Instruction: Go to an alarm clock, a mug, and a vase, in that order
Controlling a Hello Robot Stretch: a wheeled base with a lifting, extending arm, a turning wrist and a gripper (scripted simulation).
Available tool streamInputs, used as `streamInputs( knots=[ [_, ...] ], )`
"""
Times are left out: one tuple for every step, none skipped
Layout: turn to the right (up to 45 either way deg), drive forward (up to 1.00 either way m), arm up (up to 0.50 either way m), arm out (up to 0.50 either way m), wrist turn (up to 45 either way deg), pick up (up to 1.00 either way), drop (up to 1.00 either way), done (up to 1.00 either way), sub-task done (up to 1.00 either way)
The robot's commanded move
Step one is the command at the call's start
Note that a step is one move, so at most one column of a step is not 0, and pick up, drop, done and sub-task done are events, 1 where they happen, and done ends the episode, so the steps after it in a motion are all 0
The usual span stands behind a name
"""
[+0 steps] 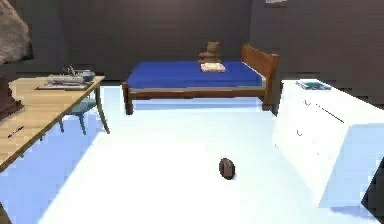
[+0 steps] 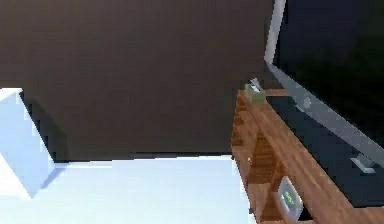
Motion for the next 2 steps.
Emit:
streamInputs(
  knots=[
    [45.0, 0.00, 0.00, 0.00, 0.0, 0.00, 0.00, 0.00, 0.00],
    [45.0, 0.00, 0.00, 0.00, 0.0, 0.00, 0.00, 0.00, 0.00]
  ],
)
